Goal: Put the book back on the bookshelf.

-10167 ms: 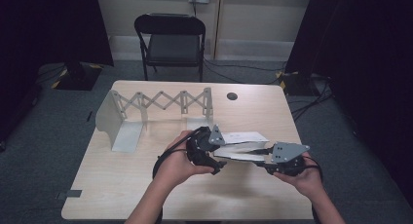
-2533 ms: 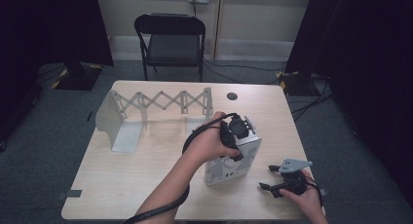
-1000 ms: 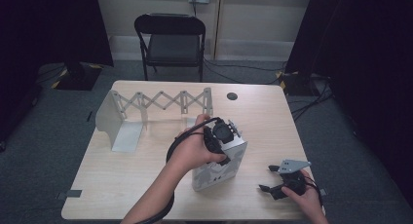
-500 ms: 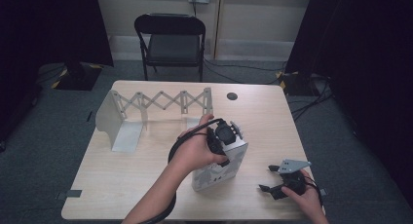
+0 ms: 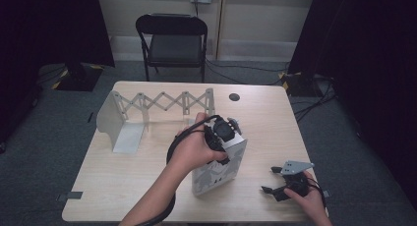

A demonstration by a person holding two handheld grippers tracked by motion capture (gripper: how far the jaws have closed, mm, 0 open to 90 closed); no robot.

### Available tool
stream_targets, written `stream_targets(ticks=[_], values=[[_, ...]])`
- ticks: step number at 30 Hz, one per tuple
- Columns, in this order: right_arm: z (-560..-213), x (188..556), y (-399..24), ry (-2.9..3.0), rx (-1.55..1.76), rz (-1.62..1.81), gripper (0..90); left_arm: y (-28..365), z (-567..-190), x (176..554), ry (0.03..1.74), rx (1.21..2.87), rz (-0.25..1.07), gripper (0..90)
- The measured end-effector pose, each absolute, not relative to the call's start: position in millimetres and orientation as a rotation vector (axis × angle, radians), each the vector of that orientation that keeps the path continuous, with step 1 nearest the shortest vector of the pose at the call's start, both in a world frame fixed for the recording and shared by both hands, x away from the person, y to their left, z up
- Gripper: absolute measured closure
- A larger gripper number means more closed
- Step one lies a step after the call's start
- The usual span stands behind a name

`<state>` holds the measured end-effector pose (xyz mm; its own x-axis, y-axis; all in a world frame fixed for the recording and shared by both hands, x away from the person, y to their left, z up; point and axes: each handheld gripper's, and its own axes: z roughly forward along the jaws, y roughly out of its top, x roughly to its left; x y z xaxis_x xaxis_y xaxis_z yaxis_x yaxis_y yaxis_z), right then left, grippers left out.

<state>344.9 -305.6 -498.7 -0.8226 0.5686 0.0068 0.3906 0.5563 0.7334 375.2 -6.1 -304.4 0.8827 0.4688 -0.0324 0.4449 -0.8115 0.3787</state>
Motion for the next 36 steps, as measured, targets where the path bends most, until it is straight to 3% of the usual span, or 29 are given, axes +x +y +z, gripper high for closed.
stream_targets(ticks=[36], values=[[-498.7, 345.0, -305.6, 2.561, 0.803, 1.122, 14.3, 38.1, -295.1, 381.8, 0.897, 2.604, 0.060, 52.1]])
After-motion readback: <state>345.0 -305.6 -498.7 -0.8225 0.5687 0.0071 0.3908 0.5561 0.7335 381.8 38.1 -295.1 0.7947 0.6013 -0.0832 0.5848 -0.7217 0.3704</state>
